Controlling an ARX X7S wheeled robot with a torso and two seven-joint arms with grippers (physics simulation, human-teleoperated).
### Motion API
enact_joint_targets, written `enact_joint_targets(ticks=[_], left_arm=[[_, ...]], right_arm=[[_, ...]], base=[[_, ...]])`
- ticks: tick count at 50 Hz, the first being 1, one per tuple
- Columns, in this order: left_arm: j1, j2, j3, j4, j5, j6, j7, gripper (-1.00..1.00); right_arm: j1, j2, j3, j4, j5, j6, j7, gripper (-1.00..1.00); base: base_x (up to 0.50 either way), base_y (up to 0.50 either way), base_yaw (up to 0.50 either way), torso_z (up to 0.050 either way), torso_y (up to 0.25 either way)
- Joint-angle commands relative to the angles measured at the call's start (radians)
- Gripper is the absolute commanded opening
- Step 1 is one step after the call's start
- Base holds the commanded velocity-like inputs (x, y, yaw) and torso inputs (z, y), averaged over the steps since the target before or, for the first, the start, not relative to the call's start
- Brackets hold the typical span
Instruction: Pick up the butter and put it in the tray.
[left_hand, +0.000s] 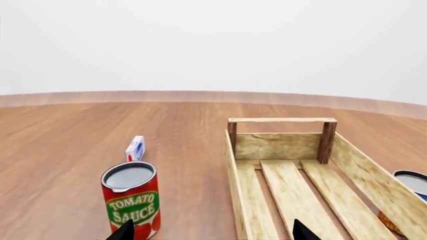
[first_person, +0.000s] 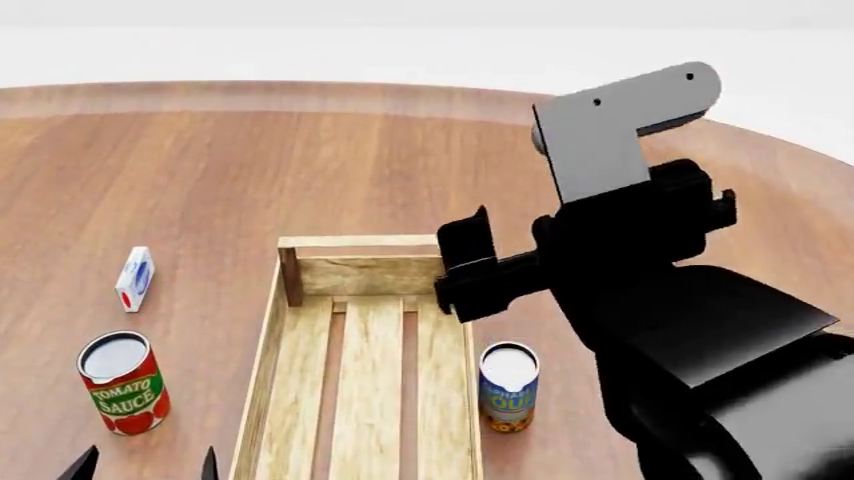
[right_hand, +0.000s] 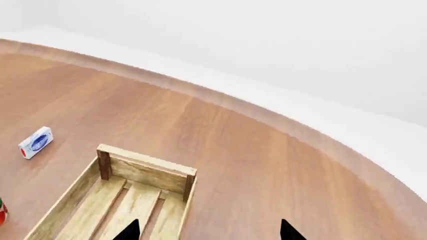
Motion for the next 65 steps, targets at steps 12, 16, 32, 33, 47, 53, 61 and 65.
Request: enact_joint_targets(ticks=[12, 16, 32, 33, 47, 53, 61, 65], left_arm=[[0.001, -0.013, 0.005, -0.006, -0.014, 0.010, -0.013, 1.00], [0.000, -0.016, 0.004, -0.010, -0.017, 0.013, -0.015, 1.00], [-0.016, -0.026, 0.009, -0.002, -0.025, -0.005, -0.026, 1.00], [-0.016, -0.026, 0.010, 0.000, -0.025, -0.005, -0.027, 1.00], [-0.022, -0.030, 0.017, -0.005, -0.026, -0.004, -0.035, 1.00], [-0.021, -0.032, 0.022, -0.007, -0.027, -0.003, -0.037, 1.00], [-0.015, -0.037, 0.023, 0.004, -0.033, -0.005, -0.040, 1.00], [-0.014, -0.039, 0.023, 0.008, -0.037, -0.005, -0.042, 1.00]], right_arm=[[0.339, 0.208, -0.808, 0.035, -0.078, -0.066, -0.514, 1.00], [0.347, 0.228, -0.852, -0.011, -0.055, -0.044, -0.558, 1.00], [0.336, 0.248, -1.063, -0.105, -0.020, 0.052, -0.634, 1.00], [0.336, 0.248, -1.064, -0.105, -0.020, 0.051, -0.634, 1.00], [0.330, 0.259, -1.041, -0.143, 0.015, 0.040, -0.641, 1.00], [0.294, 0.276, -0.994, -0.255, 0.079, 0.061, -0.623, 1.00], [0.261, 0.267, -0.950, -0.332, 0.137, 0.090, -0.593, 1.00], [0.235, 0.255, -0.947, -0.355, 0.153, 0.102, -0.573, 1.00]], base=[[0.00, 0.00, 0.00, 0.000, 0.000], [0.00, 0.00, 0.00, 0.000, 0.000], [0.00, 0.00, 0.00, 0.000, 0.000], [0.00, 0.00, 0.00, 0.000, 0.000], [0.00, 0.00, 0.00, 0.000, 0.000], [0.00, 0.00, 0.00, 0.000, 0.000], [0.00, 0.00, 0.00, 0.000, 0.000], [0.00, 0.00, 0.00, 0.000, 0.000]])
